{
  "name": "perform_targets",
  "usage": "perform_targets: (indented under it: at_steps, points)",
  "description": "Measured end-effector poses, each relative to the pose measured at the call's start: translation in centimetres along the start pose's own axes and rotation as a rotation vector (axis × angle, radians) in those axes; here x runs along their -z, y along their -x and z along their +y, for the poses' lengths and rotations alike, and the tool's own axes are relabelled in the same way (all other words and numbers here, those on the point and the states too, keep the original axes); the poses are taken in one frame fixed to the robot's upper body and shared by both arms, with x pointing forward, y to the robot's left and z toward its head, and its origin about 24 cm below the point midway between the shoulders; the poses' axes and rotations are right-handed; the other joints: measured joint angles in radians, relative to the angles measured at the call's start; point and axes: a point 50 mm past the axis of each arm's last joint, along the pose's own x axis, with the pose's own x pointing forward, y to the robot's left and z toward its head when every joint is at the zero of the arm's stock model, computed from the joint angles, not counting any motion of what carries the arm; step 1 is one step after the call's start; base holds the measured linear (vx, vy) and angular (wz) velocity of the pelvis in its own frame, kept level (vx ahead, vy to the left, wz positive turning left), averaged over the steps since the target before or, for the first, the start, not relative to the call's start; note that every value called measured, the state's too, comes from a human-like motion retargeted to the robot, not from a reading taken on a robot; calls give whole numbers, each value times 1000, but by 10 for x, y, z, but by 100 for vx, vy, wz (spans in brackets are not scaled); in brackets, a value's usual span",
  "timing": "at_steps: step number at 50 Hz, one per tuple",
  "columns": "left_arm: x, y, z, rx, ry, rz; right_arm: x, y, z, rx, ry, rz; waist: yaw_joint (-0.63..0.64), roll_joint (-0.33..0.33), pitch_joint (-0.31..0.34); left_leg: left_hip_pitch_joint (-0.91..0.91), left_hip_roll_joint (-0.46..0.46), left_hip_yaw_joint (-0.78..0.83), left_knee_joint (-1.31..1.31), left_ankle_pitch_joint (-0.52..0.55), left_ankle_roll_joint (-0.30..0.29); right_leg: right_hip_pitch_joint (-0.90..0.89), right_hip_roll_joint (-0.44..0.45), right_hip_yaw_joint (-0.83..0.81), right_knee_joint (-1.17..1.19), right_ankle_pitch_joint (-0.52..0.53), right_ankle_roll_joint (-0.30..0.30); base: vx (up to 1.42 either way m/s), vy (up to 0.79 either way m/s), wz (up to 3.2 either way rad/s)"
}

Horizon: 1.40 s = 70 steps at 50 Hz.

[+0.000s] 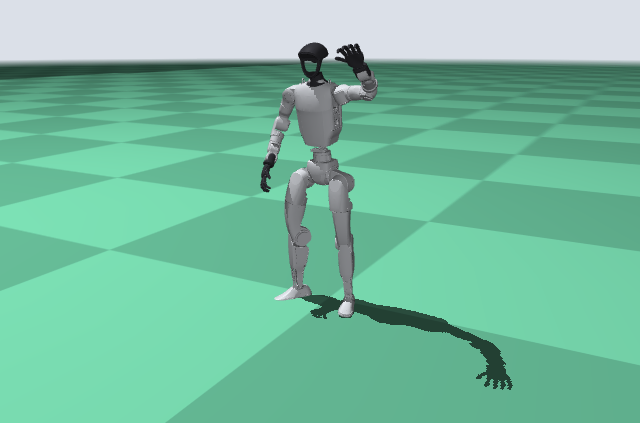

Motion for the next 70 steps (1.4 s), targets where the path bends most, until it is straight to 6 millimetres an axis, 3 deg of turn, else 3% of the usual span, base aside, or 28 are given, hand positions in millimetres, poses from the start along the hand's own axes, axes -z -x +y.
perform_targets:
  at_steps: [3,5,8,12,15,18,23,26,28,31,35,39,43,49,52,56,60,63,67,70]
  points:
    - [21,3,3,-14,-76,100,-4,-3,-6,39,-2,-14,-12,3,3,5,2,21,-1,-2,4,-7,6,20,-6,3,8,-1,-4,-35]
    - [40,5,8,-103,-20,263,-6,-5,-10,87,-21,-10,-18,2,8,11,2,37,-3,-3,8,-10,11,35,-10,6,12,-1,-4,-42]
    - [59,6,20,-355,237,548,-8,-9,-13,159,-63,19,-26,-1,17,19,7,59,-7,-1,10,-14,22,56,-18,11,12,-2,-6,-40]
    - [61,-1,31,-673,618,778,-5,-10,-17,231,-115,78,-36,2,29,28,12,78,-10,2,11,-15,33,72,-27,16,12,-1,-5,-26]
    - [44,-11,28,-693,729,730,1,-8,-17,248,-140,109,-39,9,35,31,16,83,-10,3,10,-12,40,76,-32,19,12,0,0,0]
    - [16,-21,17,-499,684,494,7,-4,-13,208,-143,116,-43,17,32,29,20,83,-6,3,9,-15,42,76,-28,16,12,0,0,0]
    - [-32,-25,-3,-78,488,55,13,0,-3,84,-103,104,-67,30,18,20,27,78,-2,4,8,-18,47,71,-31,16,12,0,0,0]
    - [-37,-20,-12,59,323,-48,13,1,-1,45,-74,89,-84,36,14,16,30,82,-1,6,7,-26,51,74,-27,15,12,0,0,0]
    - [-26,-18,-15,69,247,-8,10,-1,-2,53,-71,77,-93,37,15,16,32,89,-2,7,7,-31,55,80,-26,15,12,-1,-2,-10]
    - [5,-15,-12,-37,242,204,5,-5,-4,106,-87,68,-101,33,21,21,35,106,-7,10,8,-37,62,95,-28,18,12,-2,-5,-28]
    - [40,-7,-3,-307,422,569,1,-9,-10,200,-133,89,-102,28,31,28,41,130,-12,14,9,-43,78,115,-39,25,12,-1,-6,-33]
    - [46,-5,-2,-494,651,763,6,-8,-13,265,-183,139,-92,30,38,32,50,145,-13,17,7,-42,94,123,-54,35,12,-1,-6,-20]
    - [27,-10,-16,-345,688,630,13,-4,-11,229,-186,165,-85,38,35,28,58,140,-9,18,4,-39,101,117,-60,38,12,0,0,4]
    - [-24,-16,-37,96,544,166,20,1,0,73,-128,153,-108,44,20,15,54,106,2,12,4,-35,83,90,-41,24,12,1,3,30]
    - [-34,-13,-44,198,445,63,18,-1,1,41,-104,136,-125,43,19,13,48,95,4,8,7,-35,71,84,-27,16,12,1,3,15]
    - [-12,-7,-47,122,378,202,9,-6,-6,93,-105,100,-135,37,26,19,44,102,2,8,11,-39,66,93,-19,12,12,0,0,-5]
    - [25,3,-38,-123,433,523,-1,-11,-16,198,-136,78,-126,32,35,28,46,128,-4,11,12,-44,78,114,-28,20,12,-1,-3,-35]
    - [42,9,-30,-322,548,735,-3,-12,-21,260,-170,90,-110,28,40,32,54,146,-7,15,9,-45,95,125,-44,30,12,-2,-6,-33]
    - [39,11,-33,-406,705,801,0,-12,-17,271,-203,126,-86,21,42,31,63,151,-5,17,5,-40,109,125,-62,41,12,0,-1,-6]
    - [22,14,-47,-262,723,657,6,-10,-9,218,-196,140,-76,15,39,26,64,135,2,14,4,-32,104,112,-64,39,12,1,2,22]
